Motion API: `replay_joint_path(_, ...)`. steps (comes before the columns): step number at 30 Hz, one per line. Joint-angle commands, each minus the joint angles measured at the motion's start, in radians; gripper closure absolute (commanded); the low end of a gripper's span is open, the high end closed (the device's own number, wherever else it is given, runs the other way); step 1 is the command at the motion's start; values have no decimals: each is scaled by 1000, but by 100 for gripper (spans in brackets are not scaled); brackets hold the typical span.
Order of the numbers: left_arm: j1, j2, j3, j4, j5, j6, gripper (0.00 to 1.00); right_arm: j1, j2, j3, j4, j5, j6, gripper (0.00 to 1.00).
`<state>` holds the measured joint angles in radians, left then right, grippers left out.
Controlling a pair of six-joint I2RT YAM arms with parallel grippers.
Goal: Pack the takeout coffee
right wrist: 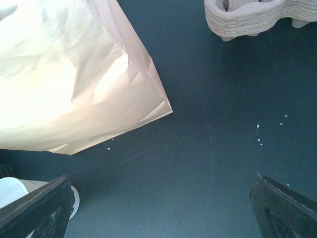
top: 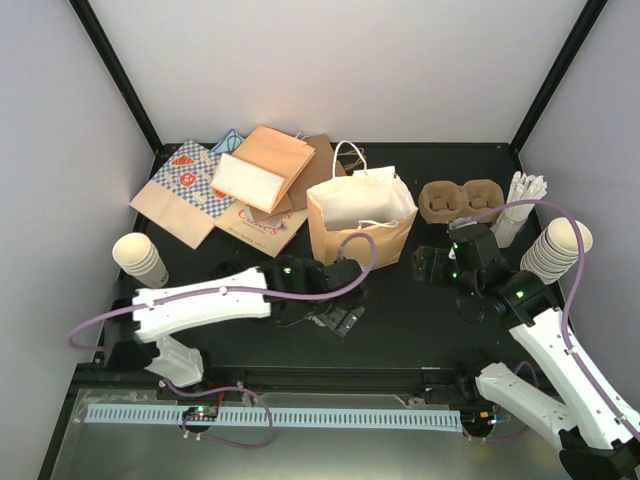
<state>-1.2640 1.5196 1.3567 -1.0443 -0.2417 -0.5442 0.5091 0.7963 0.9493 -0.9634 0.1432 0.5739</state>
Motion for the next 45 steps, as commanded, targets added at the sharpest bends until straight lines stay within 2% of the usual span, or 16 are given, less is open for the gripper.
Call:
replay_joint_path(1,26,-138,3,-50,-41,-97,1,-3,-15,-13,34,-21,-16,0)
replay_joint_path(8,140,-321,-175,-58,-111,-187,1,-3,-20,-42,59,-40,-18,1)
replay_joint_path(12,233,-412,-254,-47,-93,-217,1,-3,-17,-64,77,-40,-20,0)
replay_joint_path(18,321,-509,-378,-2,-51,-184,1,-2,-23,-81,100,-27,-14,1)
replay_joint_path(23,413,-497,-434,10,8,-141,1,-3,-27,-83,116,-22,-19,0)
replay_joint_path(39,560,-333,-442,45,60,-47,1,-3,-25,-81,112,-18,-24,0)
replay_joint_path(45,577,-308,-448,61,75,-34,10,-3,-23,-81,117,-21,-29,0)
